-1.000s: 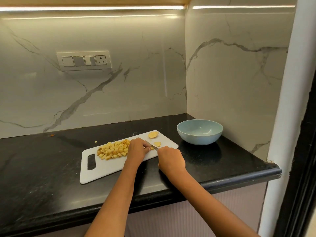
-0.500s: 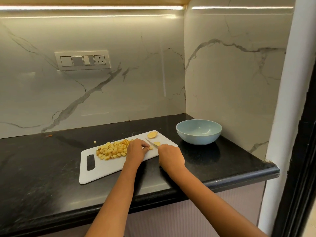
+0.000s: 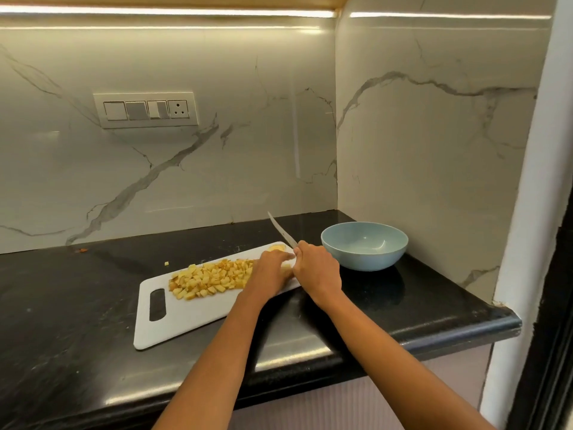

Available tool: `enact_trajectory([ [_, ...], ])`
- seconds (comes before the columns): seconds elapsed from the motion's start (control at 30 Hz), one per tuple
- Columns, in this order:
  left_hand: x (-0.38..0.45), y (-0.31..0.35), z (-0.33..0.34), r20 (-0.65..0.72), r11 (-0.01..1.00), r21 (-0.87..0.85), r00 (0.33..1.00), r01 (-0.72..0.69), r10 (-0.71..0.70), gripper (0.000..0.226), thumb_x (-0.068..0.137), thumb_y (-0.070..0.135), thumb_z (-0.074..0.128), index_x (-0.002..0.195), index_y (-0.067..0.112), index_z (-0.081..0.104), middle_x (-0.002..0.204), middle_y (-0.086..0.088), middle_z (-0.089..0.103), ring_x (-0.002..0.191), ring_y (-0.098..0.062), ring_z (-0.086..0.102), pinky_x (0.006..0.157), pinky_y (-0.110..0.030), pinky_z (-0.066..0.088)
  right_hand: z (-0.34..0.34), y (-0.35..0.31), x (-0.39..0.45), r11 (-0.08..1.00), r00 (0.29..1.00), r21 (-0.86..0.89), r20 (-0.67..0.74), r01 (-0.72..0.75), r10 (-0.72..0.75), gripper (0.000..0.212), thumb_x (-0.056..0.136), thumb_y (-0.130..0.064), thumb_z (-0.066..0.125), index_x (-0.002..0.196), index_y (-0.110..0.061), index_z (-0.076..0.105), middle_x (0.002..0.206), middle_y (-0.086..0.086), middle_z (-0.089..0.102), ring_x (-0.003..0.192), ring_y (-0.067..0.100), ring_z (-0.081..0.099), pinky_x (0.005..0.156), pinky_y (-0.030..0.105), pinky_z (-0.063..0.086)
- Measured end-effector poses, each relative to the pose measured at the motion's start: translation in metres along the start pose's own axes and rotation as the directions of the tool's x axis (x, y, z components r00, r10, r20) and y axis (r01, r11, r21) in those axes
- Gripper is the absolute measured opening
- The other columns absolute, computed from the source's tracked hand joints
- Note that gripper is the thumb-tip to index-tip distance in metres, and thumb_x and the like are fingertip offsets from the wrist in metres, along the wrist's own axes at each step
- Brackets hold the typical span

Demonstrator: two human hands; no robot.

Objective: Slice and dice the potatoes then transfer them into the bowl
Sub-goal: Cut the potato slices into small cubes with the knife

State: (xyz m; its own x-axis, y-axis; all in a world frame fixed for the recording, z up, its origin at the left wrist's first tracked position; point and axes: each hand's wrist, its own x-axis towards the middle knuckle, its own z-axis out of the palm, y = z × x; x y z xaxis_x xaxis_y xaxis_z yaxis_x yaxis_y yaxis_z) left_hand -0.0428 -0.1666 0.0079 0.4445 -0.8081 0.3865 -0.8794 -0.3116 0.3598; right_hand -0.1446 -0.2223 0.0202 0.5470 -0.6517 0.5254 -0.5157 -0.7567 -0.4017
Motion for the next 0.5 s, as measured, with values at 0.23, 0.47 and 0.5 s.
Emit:
enact_trajectory([
  [0.23, 0.007, -0.012, -0.005, 0.063, 0.952, 0.306, 0.998, 0.008, -0.028, 0.026, 0.095, 0.031, 0.04, 0.111, 0.018, 0.056, 0.116, -0.004, 0.056, 0.107, -0.021, 0.047, 0.086, -0.034, 0.033, 0.017, 0.001, 0.036, 0.993, 0.999, 0.114, -0.043, 0.029, -0.025, 0.026, 0.101, -0.022, 0.036, 0.098, -0.008, 0.057, 0.081, 0.008, 0.065, 0.061, 0.016, 0.051, 0.054, 0.026, 0.039],
  [0.47, 0.002, -0.031, -0.02, -0.137, 0.901, 0.38, 0.976, 0.208, -0.167, 0.024, 0.097, 0.021, 0.036, 0.117, 0.023, 0.049, 0.119, 0.001, 0.054, 0.111, -0.018, 0.046, 0.095, -0.035, 0.029, 0.021, 0.007, 0.043, 0.979, 0.995, 0.194, -0.084, 0.068, -0.053, 0.028, 0.101, -0.025, 0.036, 0.1, -0.008, 0.059, 0.07, -0.001, 0.054, 0.05, 0.007, 0.042, 0.047, 0.015, 0.03],
  [0.5, 0.001, -0.035, -0.023, -0.169, 0.904, 0.353, 0.967, 0.242, -0.193, 0.026, 0.098, 0.019, 0.036, 0.119, 0.025, 0.049, 0.12, 0.002, 0.055, 0.112, -0.019, 0.046, 0.094, -0.035, 0.028, 0.021, 0.009, 0.045, 0.979, 0.994, 0.195, -0.097, 0.063, -0.045, 0.029, 0.101, -0.026, 0.036, 0.1, -0.009, 0.059, 0.071, 0.0, 0.055, 0.051, 0.008, 0.044, 0.048, 0.015, 0.03],
])
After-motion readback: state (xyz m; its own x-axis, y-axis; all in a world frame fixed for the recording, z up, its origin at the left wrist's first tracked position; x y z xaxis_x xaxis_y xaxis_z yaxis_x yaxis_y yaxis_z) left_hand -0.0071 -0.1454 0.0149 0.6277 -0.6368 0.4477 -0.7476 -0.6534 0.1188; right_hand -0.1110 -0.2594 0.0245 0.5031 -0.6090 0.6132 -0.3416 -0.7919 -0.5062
